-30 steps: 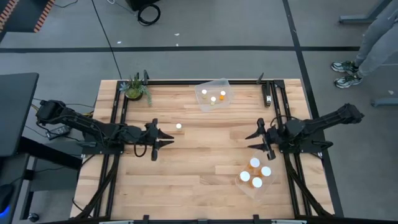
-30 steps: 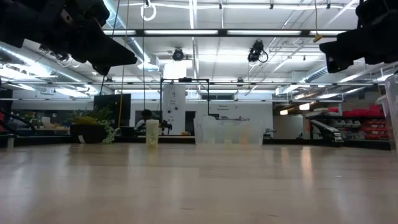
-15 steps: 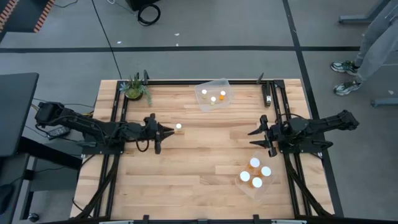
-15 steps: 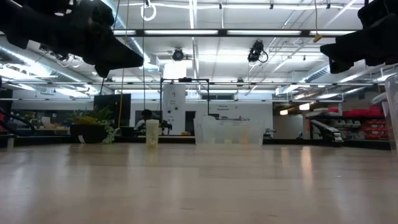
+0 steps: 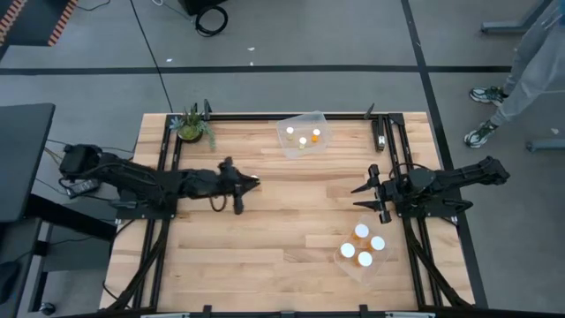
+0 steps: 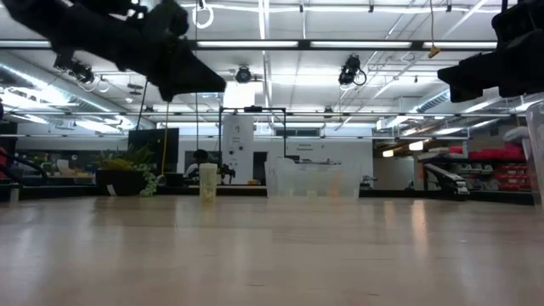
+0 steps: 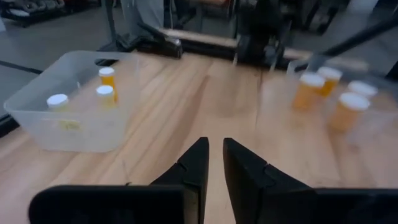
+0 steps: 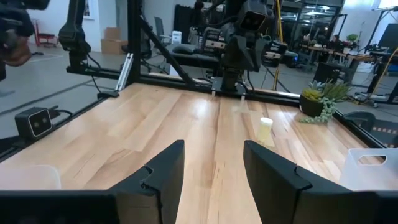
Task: Pick and place medicine bottles into bin by pill shape (circle, oval)
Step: Put the yellow pill bottle into the top transparent bin
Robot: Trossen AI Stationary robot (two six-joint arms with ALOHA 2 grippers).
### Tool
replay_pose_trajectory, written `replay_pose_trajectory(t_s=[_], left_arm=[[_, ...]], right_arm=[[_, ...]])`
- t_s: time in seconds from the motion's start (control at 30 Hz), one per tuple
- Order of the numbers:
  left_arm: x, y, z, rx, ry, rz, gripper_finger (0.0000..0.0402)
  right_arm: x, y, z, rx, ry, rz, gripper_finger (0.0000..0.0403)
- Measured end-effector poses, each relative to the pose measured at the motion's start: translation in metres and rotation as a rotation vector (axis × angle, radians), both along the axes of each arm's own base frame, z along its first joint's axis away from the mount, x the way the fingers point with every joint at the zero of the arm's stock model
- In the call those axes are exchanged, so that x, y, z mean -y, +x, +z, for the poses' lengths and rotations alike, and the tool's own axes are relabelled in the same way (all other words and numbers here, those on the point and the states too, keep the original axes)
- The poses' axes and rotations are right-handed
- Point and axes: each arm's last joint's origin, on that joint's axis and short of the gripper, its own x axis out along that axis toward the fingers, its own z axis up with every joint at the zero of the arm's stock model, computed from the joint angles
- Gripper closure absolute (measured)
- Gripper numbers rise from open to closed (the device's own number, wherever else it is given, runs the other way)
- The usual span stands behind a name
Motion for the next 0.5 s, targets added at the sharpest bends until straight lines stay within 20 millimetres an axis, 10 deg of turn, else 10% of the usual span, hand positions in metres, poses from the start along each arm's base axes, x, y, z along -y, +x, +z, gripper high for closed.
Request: replay_pose_trajectory(t_s=[0.5], left_arm=[[-0.042,0.043,0.03,-0.367,-0.076,0.133,0.03]], right_arm=[[0.0,0.0,0.0,-0.003,0.019,-0.001,0.023]])
